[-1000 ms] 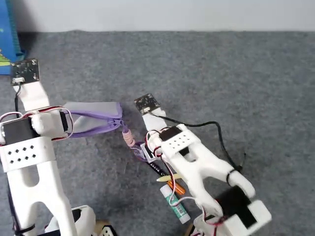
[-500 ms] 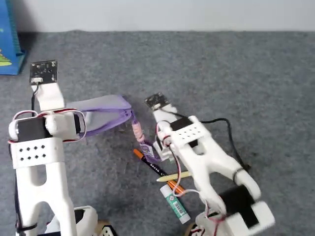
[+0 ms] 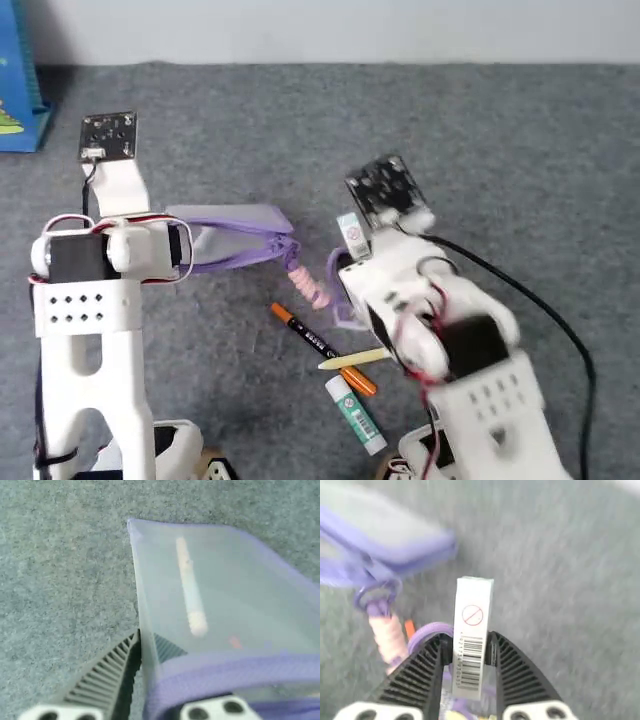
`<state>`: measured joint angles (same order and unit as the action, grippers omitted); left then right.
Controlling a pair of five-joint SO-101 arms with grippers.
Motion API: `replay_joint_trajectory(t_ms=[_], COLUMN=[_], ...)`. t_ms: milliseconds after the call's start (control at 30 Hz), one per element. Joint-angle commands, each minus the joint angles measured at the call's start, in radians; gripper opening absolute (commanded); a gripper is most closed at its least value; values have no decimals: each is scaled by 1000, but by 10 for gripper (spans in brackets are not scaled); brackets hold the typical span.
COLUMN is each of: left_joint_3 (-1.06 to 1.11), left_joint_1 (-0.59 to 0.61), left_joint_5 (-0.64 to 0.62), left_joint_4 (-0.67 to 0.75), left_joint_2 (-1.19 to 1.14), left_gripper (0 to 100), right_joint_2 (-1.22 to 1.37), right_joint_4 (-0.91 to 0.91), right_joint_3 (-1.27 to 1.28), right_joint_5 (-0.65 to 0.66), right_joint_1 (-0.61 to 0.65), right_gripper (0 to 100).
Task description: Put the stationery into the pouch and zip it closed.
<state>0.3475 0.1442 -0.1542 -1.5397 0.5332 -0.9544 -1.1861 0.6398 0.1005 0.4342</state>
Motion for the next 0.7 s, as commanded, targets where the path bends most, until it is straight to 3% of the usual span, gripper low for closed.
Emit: replay_joint_trajectory(t_ms=[0,300,467,667], left_joint_3=[-71,-68,-65,-65], left_joint_1=[-9,-5,-2,-2], left_joint_5=[-12,-14,-14,-14], left_joint_4=[-21,-21,-23,-23], left_joint_2=[5,5,5,5], left_gripper=[11,11,11,11], right_joint_2=[-130,-252,-251,-251], right_joint_4=[22,197,251,263], right_joint_3=[-14,-11,51,336], right_joint_5=[14,-51,-48,-12], right_joint_1=[-8,-15,-147,-286], right_gripper=[7,7,8,8])
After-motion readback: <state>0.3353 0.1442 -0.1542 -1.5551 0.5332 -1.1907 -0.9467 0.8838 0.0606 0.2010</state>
